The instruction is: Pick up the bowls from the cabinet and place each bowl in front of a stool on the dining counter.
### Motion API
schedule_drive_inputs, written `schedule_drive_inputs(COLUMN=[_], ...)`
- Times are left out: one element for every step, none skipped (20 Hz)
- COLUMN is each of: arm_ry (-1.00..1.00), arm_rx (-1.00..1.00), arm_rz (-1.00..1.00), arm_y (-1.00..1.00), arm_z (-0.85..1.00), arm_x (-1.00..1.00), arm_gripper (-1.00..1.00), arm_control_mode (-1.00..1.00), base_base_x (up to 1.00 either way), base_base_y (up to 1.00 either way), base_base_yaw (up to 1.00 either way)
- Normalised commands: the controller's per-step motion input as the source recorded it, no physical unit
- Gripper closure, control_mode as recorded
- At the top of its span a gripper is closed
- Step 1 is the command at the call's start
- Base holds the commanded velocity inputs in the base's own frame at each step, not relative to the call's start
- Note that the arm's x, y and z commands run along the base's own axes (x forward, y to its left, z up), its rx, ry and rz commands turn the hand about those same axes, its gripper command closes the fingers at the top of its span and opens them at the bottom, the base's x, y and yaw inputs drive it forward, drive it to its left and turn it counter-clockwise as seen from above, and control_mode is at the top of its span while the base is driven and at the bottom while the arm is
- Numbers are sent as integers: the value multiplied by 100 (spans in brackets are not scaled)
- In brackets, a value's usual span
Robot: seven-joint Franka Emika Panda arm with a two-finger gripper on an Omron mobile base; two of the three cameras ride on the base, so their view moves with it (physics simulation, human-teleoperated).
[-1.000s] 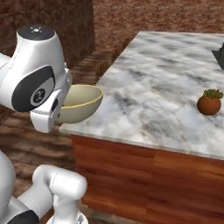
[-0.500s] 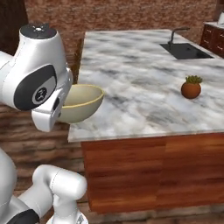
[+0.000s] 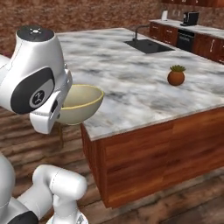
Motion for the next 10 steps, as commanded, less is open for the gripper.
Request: schedule_drive_inputs(arm_ry=[0, 0, 0, 0, 0, 0, 0, 0, 0, 0], arm_rx=[0, 0, 0, 0, 0, 0, 0, 0, 0, 0], arm_rz=[0, 0, 0, 0, 0, 0, 0, 0, 0, 0], arm_y=[0, 0, 0, 0, 0, 0, 0, 0, 0, 0], arm_z=[0, 0, 0, 0, 0, 0, 0, 0, 0, 0], arm_x=[0, 0, 0, 0, 0, 0, 0, 0, 0, 0], arm_gripper=[100, 100, 100, 100, 100, 100, 100, 100, 100, 100], arm_control_mode=[100, 100, 100, 100, 100, 100, 100, 100, 100, 100], base_base_x=[17, 21, 27, 31, 33, 34, 35, 36, 50, 56], base_base_y=[100, 100, 100, 100, 100, 100, 100, 100, 100, 100], base_base_yaw=[-44, -43, -41, -40, -39, -39, -39, -39, -35, -34])
